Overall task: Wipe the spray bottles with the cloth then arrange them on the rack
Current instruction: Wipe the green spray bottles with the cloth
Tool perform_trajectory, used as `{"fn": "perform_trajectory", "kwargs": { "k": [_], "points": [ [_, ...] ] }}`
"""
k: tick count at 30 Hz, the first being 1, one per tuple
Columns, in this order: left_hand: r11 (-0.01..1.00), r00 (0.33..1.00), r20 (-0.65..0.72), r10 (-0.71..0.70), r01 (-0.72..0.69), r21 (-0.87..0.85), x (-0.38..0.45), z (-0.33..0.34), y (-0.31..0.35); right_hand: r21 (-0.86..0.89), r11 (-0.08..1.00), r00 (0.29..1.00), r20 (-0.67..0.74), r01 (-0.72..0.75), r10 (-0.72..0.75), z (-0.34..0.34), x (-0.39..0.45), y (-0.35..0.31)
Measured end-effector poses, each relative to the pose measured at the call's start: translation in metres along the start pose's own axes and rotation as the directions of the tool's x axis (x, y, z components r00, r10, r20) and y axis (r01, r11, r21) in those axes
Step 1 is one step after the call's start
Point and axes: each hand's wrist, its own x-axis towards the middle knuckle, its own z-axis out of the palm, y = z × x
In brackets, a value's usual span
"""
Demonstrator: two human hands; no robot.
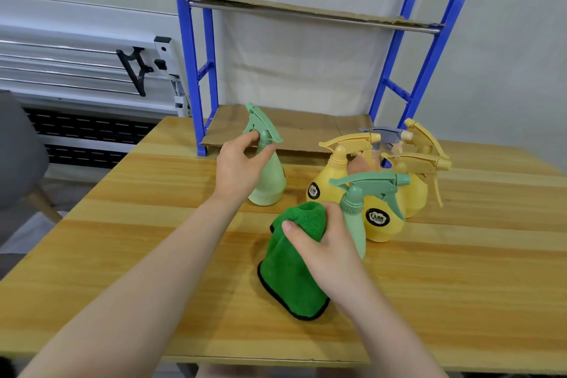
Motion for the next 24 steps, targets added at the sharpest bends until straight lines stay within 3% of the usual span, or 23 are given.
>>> {"fn": "perform_trajectory", "kwargs": {
  "k": [3,6,11,18,24],
  "points": [
    [1.000,1.000,0.001,0.002,-0.002,-0.016,-0.004,-0.009,0.004,0.272,0.956,0.990,0.120,-0.106,0.076,-0.005,-0.002,0.000],
    [0.997,0.999,0.017,-0.043,0.044,-0.069,-0.005,-0.020,0.008,0.344,0.930,0.981,0.179,-0.128,0.069,-0.008,-0.002,0.001],
    [0.982,0.992,0.102,-0.073,0.089,-0.167,-0.018,-0.040,0.014,0.131,0.991,0.994,0.095,0.032,-0.045,0.001,0.000,0.003],
    [0.988,0.948,0.314,0.044,0.005,-0.153,-0.042,-0.066,0.013,0.116,0.977,0.984,-0.034,0.179,-0.176,0.015,0.010,0.007],
    [0.968,0.939,0.343,0.022,0.065,-0.241,-0.058,-0.081,0.011,-0.025,0.962,0.954,-0.128,0.271,-0.272,0.023,0.014,0.012]
  ]
}}
